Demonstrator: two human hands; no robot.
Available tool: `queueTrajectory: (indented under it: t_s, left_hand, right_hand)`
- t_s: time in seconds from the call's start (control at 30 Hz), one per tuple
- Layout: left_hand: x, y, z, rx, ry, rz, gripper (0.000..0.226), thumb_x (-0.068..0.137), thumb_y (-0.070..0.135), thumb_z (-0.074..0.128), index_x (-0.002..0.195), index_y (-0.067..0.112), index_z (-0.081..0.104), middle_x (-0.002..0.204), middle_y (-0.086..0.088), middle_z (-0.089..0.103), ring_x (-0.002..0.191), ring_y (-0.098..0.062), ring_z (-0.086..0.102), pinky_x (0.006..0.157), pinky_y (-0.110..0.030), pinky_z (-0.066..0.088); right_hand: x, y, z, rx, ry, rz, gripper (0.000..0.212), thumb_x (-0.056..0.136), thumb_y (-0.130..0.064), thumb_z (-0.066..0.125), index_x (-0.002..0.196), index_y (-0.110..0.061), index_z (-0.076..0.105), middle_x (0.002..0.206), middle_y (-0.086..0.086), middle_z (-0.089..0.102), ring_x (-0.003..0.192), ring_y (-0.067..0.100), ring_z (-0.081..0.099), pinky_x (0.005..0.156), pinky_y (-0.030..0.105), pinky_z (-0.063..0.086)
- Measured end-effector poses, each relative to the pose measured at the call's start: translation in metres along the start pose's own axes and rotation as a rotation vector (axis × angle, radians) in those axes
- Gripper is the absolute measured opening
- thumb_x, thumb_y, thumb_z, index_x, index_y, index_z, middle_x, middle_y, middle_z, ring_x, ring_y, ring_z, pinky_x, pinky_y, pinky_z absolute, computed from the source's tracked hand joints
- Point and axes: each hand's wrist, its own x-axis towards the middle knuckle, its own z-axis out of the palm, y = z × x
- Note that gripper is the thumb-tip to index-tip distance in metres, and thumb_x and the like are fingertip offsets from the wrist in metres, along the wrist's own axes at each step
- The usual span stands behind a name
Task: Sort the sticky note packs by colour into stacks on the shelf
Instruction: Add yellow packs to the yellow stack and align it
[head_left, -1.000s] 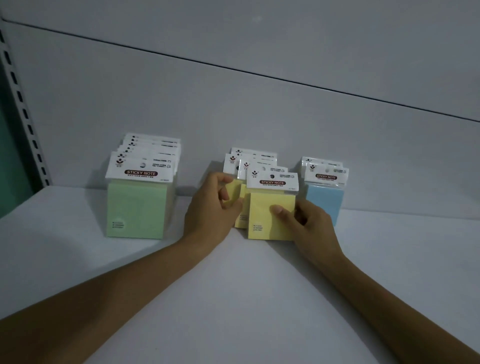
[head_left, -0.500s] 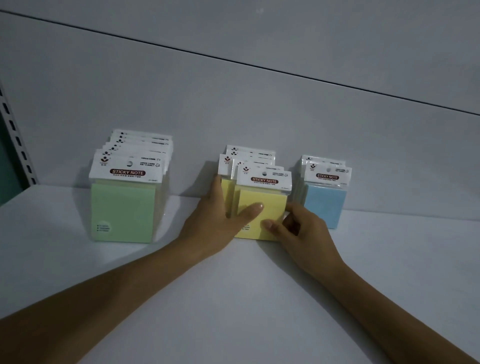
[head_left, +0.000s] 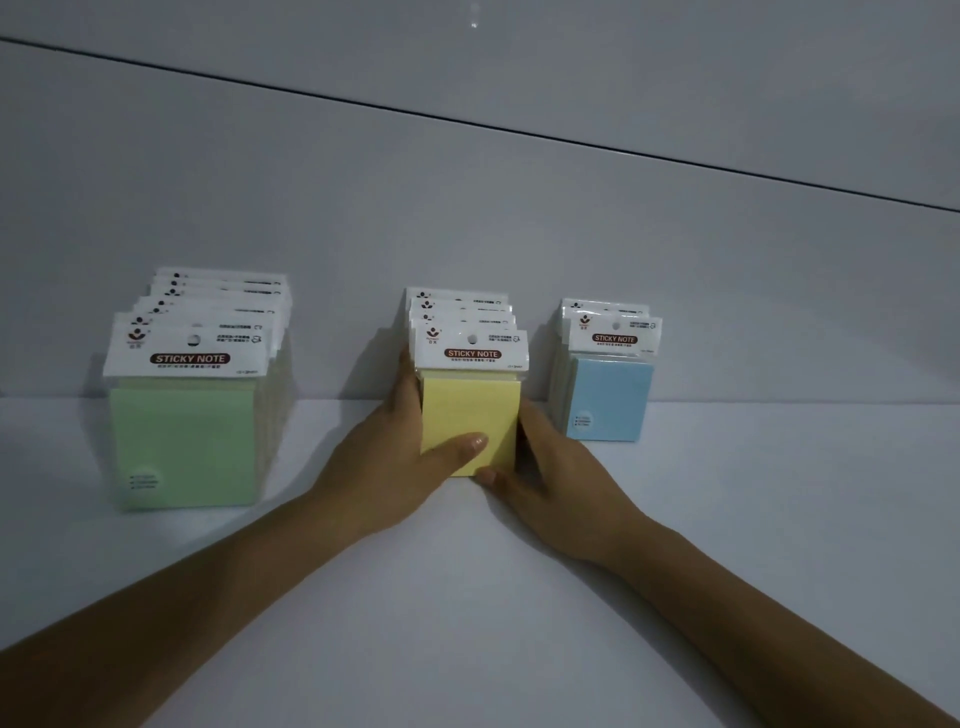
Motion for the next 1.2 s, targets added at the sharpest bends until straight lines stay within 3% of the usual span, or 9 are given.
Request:
queueTrajectory:
  t_s: [0.1, 0.33, 0.67, 0.9, 1.07, 1.2]
  left_hand:
    - [0.000, -0.002, 0.000, 0.013, 0.007, 0.013, 0.106, 0.072, 0.042, 0.075, 0.146, 0.035, -0.001, 0.144, 0.009, 0.041, 0.124, -0.017, 0.049, 0.098, -0.042, 0.046]
    - [0.001, -0.002, 0.001, -0.004, 0.008, 0.013, 0.102, 0.076, 0.033, 0.073, 0.147, 0.031, 0.000, 0.148, 0.004, 0.036, 0.128, -0.021, 0.045, 0.101, -0.046, 0.043]
    - [0.000, -0.002, 0.001, 0.044, 0.029, 0.005, 0.099, 0.077, 0.039, 0.071, 0.147, 0.031, 0.001, 0.148, 0.004, 0.036, 0.125, -0.022, 0.048, 0.097, -0.043, 0.046]
    - [0.000, 0.000, 0.000, 0.092, 0.029, -0.018, 0.101, 0.077, 0.040, 0.071, 0.148, 0.029, 0.000, 0.148, 0.001, 0.036, 0.124, -0.024, 0.049, 0.096, -0.044, 0.046]
    - [-0.002, 0.005, -0.002, 0.075, 0.015, -0.040, 0.101, 0.076, 0.038, 0.073, 0.148, 0.025, 0.004, 0.147, -0.001, 0.037, 0.127, -0.023, 0.046, 0.097, -0.043, 0.045]
    - [-0.009, 0.015, -0.003, 0.128, 0.064, -0.080, 0.098, 0.072, 0.042, 0.075, 0.145, 0.024, 0.012, 0.144, 0.000, 0.043, 0.125, -0.022, 0.049, 0.096, -0.043, 0.046]
  right_hand:
    - [0.000, -0.002, 0.001, 0.014, 0.011, 0.005, 0.061, 0.088, -0.043, 0.056, 0.139, -0.022, 0.029, 0.115, 0.005, 0.060, 0.100, 0.023, 0.060, 0.085, 0.044, 0.051]
    - [0.000, 0.001, 0.005, -0.038, 0.035, 0.011, 0.062, 0.089, -0.041, 0.057, 0.141, -0.024, 0.026, 0.114, 0.004, 0.061, 0.097, 0.022, 0.060, 0.083, 0.043, 0.052]
    - [0.001, 0.003, 0.004, -0.021, 0.036, -0.004, 0.055, 0.088, -0.042, 0.056, 0.135, -0.022, 0.034, 0.110, 0.001, 0.062, 0.093, 0.019, 0.060, 0.083, 0.038, 0.052]
    - [0.003, 0.001, 0.004, -0.051, 0.055, -0.003, 0.057, 0.087, -0.041, 0.058, 0.135, -0.019, 0.036, 0.108, 0.006, 0.063, 0.094, 0.023, 0.060, 0.083, 0.043, 0.051]
    - [0.000, 0.000, 0.003, -0.049, 0.063, 0.006, 0.046, 0.087, -0.040, 0.059, 0.125, -0.019, 0.042, 0.103, 0.004, 0.064, 0.091, 0.023, 0.062, 0.080, 0.045, 0.052]
    - [-0.001, -0.004, 0.000, -0.057, 0.050, 0.013, 0.055, 0.087, -0.048, 0.055, 0.132, -0.024, 0.037, 0.112, 0.003, 0.064, 0.096, 0.024, 0.062, 0.081, 0.040, 0.052]
